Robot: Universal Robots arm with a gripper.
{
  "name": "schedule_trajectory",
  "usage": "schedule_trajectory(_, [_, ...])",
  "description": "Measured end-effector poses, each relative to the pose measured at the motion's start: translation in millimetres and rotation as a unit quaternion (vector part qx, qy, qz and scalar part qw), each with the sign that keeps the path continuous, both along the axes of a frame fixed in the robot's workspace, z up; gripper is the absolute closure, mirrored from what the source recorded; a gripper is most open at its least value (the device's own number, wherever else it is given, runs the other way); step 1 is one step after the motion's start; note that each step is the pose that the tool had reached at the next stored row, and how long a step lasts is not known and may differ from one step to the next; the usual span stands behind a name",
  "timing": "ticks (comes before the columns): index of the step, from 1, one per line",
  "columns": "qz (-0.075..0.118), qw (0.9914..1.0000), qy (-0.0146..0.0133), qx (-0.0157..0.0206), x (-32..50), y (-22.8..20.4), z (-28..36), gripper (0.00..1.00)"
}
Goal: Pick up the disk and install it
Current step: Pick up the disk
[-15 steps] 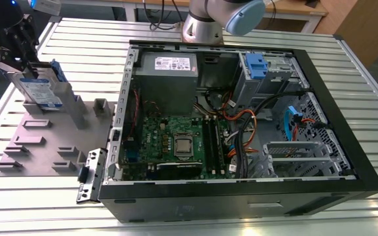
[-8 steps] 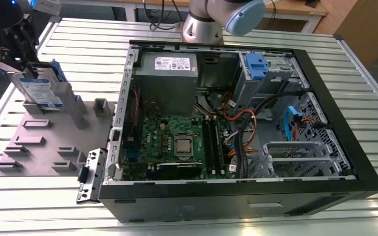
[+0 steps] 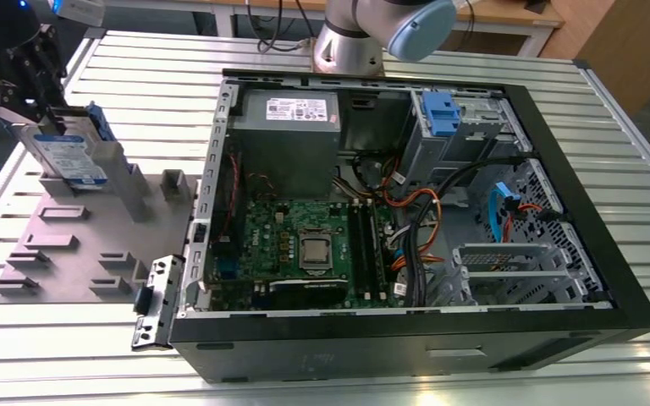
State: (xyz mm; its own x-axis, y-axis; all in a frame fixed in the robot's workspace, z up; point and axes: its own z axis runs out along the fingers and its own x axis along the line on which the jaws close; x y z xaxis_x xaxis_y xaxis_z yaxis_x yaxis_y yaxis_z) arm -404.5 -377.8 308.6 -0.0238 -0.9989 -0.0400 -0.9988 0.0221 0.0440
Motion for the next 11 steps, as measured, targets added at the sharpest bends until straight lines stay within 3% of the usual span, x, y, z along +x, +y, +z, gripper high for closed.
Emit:
schedule_trajectory(7, [0.0, 1.0, -0.0002, 0.0001, 0.0, 0.0, 20.1, 0.65])
schedule_trajectory(10, [0.0, 1.0, -0.0002, 0.0001, 0.0, 0.0, 31.8, 0.65])
schedule_trajectory(11, [0.0, 1.0, -0.0002, 0.0001, 0.0, 0.0, 40.0, 0.65])
